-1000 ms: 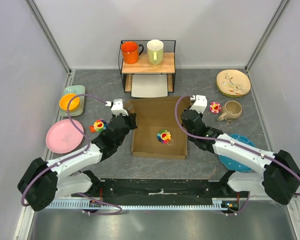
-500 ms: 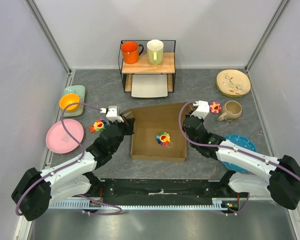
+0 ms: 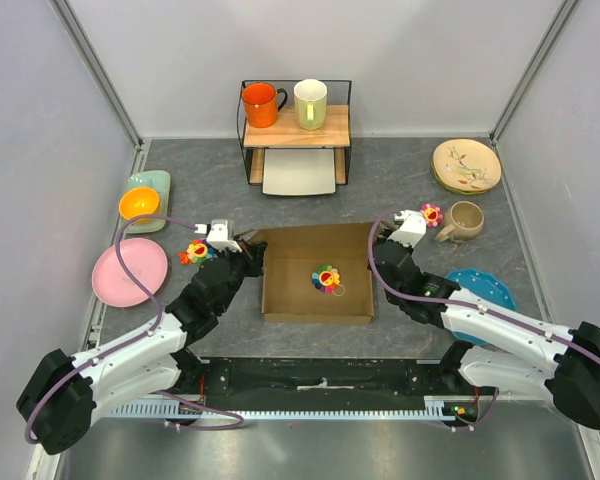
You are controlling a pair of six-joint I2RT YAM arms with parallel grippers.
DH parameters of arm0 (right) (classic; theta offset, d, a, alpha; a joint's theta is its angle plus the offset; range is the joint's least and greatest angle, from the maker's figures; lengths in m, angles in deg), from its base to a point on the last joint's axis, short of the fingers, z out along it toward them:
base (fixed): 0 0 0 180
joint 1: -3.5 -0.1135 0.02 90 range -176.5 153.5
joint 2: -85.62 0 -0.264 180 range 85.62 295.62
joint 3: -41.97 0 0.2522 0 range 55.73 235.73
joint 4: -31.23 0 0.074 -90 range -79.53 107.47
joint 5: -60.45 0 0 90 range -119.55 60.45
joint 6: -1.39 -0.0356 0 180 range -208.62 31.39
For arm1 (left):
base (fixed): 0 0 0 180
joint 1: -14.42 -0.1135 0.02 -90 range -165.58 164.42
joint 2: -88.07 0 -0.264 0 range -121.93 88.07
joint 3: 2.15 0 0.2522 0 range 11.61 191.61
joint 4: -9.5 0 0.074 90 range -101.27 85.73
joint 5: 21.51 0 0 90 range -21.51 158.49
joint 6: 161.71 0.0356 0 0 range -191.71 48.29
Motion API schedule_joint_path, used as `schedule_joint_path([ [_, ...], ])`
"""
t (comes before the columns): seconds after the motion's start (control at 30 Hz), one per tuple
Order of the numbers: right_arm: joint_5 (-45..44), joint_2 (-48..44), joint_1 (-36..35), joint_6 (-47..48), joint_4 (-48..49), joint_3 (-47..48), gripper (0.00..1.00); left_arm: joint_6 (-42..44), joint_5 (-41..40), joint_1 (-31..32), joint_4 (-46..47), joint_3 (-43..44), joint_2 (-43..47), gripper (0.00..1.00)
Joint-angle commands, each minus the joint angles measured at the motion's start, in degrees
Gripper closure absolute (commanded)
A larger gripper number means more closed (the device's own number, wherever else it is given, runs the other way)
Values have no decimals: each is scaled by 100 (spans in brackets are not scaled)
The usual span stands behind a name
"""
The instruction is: Fold the paper box
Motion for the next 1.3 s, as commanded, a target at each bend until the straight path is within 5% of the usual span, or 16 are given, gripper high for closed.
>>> schedule_joint_path([
  [0.0,-180,-68,-33,-139,-1044,-131,67,-319,-222,-54,-232,-169,115,96],
  [0.17,-154,-235,-156,-253,-1185,-113,64,-328,-221,-45,-302,-178,203,96],
  [0.37,-119,-279,-350,-376,-1211,45,73,-346,-222,-45,-355,-82,221,96],
  [0.87,-225,-1262,-446,721,-2802,1197,13,348,-670,-45,-1032,938,-210,98],
  [1.27,30,44,-201,1978,-2126,1864,9,717,-468,-45,-988,1105,-395,98],
])
